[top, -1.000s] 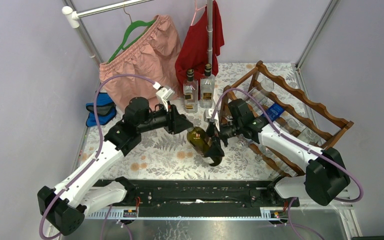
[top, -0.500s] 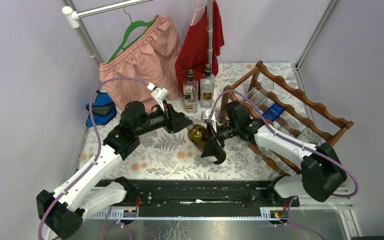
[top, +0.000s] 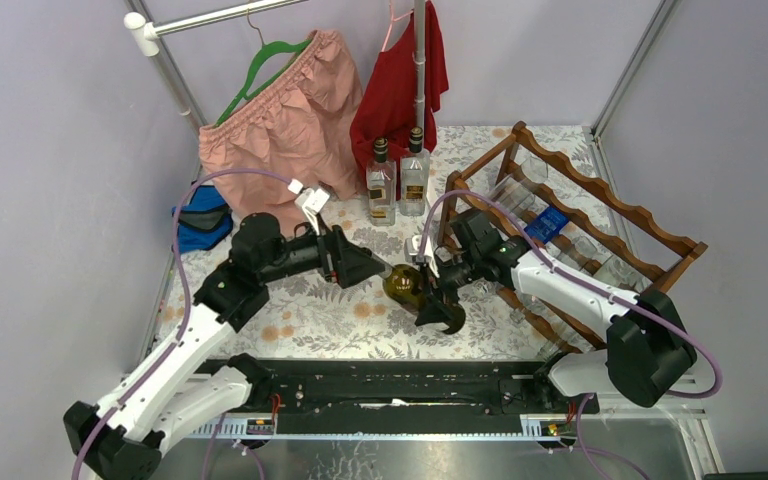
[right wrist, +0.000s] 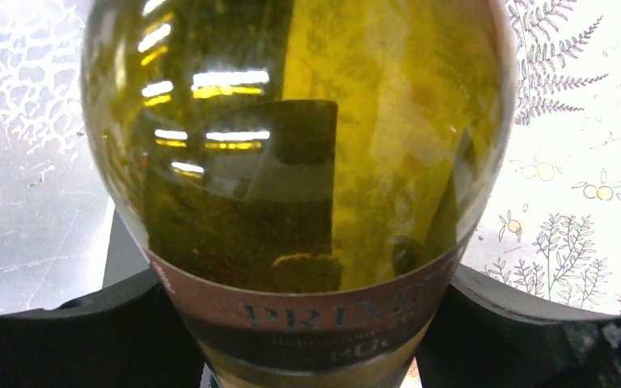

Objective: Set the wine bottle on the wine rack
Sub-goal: Pick up the wine bottle from the center of the board.

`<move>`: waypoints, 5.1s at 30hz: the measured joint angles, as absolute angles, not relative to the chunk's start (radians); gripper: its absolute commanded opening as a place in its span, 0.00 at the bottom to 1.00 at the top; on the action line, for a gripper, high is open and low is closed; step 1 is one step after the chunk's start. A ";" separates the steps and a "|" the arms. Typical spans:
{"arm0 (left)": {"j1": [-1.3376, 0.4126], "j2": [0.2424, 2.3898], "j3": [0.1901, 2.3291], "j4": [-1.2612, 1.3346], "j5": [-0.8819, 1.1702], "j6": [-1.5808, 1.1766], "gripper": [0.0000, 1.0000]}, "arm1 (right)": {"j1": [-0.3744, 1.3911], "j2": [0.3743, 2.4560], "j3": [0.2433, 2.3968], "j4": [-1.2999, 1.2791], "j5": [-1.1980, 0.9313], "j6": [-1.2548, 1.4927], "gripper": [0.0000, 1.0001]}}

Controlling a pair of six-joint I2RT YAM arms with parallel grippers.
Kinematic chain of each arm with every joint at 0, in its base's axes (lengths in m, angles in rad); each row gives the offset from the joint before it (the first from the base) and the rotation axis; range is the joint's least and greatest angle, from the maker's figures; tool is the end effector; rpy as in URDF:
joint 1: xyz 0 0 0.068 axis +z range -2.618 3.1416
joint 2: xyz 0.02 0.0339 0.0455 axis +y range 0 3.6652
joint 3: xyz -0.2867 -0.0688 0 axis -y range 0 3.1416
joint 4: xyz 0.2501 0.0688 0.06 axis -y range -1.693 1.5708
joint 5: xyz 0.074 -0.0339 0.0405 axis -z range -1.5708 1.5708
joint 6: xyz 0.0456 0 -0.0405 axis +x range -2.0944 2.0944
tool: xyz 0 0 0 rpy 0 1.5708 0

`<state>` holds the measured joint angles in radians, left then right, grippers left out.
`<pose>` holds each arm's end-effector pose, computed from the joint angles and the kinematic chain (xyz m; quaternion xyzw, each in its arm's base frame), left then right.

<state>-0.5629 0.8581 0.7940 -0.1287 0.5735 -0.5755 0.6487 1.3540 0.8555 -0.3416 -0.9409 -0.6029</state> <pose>0.1527 -0.1256 0.3528 0.1752 0.7415 -0.5126 0.3960 0.1961 0.1949 0.2515 -0.6189 0.5799 0.4306 0.3087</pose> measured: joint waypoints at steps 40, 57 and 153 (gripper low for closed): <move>-0.571 0.669 0.361 -0.024 0.846 -1.137 0.83 | 0.980 1.329 1.033 -0.675 -0.205 -1.124 0.00; -0.635 0.792 0.325 0.160 0.804 -1.201 0.57 | 1.036 1.333 1.046 -0.670 -0.101 -1.129 0.00; -0.635 0.899 0.270 0.298 0.909 -1.175 0.12 | 1.058 1.401 1.064 -0.719 -0.069 -1.067 0.00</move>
<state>-0.6350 0.8986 0.2703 0.2981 0.9089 -1.1751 1.0584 1.4014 1.0637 -0.7189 -0.0692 -1.0672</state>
